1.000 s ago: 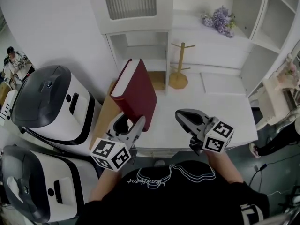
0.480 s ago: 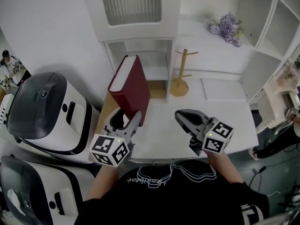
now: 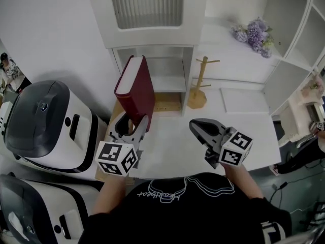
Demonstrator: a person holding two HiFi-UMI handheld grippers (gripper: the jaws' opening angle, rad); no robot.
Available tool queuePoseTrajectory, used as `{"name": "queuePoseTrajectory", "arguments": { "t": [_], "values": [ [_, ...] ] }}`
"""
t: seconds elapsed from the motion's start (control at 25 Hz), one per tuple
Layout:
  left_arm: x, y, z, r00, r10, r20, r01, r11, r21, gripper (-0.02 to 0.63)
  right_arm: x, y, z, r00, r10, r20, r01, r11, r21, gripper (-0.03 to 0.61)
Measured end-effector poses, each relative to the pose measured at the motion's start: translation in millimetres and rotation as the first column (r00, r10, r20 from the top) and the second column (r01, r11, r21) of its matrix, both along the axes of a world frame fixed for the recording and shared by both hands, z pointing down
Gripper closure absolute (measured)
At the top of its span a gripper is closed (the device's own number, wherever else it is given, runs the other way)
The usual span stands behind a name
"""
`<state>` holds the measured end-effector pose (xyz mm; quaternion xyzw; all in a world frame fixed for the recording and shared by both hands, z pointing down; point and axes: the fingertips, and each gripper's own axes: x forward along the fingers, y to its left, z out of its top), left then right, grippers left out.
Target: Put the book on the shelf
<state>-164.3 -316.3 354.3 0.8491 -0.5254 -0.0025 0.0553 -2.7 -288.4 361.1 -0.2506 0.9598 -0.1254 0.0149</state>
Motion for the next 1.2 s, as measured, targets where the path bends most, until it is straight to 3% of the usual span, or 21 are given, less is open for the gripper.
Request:
{"name": "queuePoseTrajectory", "arguments": {
  "t": [0.4, 1.2],
  "values": [
    [-14.6, -30.7, 2.9, 0.998, -0.042, 0.046, 0.041, 0.999, 0.015, 0.393, -12.2, -21.7, 7.4, 1.000, -0.016, -0.019, 0.015, 1.000, -0.008, 0.572],
    [-25.2, -70.6, 6.4, 0.995, -0.094, 0.045, 0.093, 0.996, 0.018, 0.393, -11.0, -42.5, 13.3, 1.000, -0.005, -0.020, 0.005, 1.000, -0.013, 0.572]
  ]
}}
